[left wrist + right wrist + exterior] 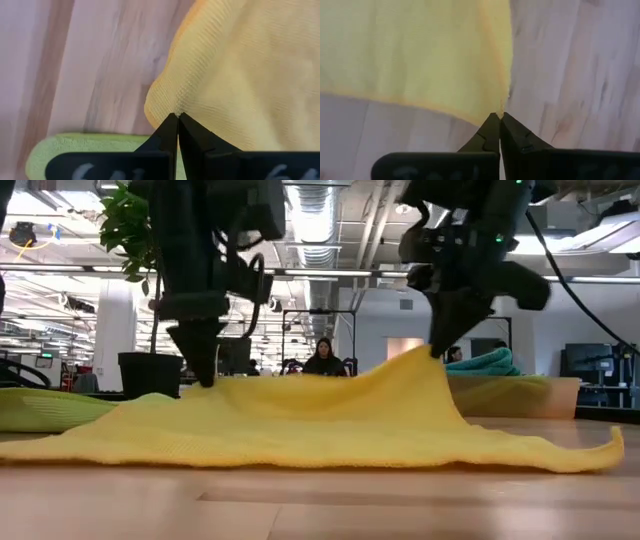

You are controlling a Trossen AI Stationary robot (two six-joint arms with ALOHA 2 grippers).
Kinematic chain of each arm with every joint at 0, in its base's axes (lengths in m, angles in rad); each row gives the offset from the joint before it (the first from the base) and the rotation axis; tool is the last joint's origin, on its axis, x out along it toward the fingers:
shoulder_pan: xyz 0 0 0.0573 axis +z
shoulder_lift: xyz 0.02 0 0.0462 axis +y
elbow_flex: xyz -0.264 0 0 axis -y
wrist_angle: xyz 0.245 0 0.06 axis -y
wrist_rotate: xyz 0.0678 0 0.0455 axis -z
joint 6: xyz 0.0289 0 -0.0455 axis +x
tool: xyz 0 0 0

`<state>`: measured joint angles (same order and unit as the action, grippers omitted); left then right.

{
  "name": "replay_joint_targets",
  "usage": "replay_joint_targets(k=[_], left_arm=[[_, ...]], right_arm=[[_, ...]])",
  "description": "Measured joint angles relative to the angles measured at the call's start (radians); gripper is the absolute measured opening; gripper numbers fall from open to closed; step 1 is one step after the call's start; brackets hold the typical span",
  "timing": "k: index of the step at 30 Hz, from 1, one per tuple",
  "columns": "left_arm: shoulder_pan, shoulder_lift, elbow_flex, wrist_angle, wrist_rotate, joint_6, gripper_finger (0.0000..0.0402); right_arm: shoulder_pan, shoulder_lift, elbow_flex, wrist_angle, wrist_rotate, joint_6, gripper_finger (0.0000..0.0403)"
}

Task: Fold microfiber towels
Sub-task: Fold the yellow microfiber towel

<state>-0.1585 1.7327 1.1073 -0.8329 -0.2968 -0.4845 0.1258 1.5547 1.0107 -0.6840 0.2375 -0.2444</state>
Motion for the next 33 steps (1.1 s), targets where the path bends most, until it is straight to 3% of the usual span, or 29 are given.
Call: replay_joint_targets(k=[6, 17, 33], left_arm=[[-0.092, -0.001, 0.032, 0.003, -0.013, -0.037, 0.0], [-0.249, -0.001, 0.037, 0.025, -0.014, -0.209, 0.0], [-0.398, 0.009, 0.035, 0.177, 0.006, -0.305, 0.0]], right_arm=[[0.052, 0.0, 0.0, -0.069, -0.005, 0.008, 0.0012], [0.174, 0.0, 0.0, -0.045, -0.125, 0.035, 0.0013], [0.296, 0.004, -0.075, 0.206, -0.245, 0.087, 0.0013]])
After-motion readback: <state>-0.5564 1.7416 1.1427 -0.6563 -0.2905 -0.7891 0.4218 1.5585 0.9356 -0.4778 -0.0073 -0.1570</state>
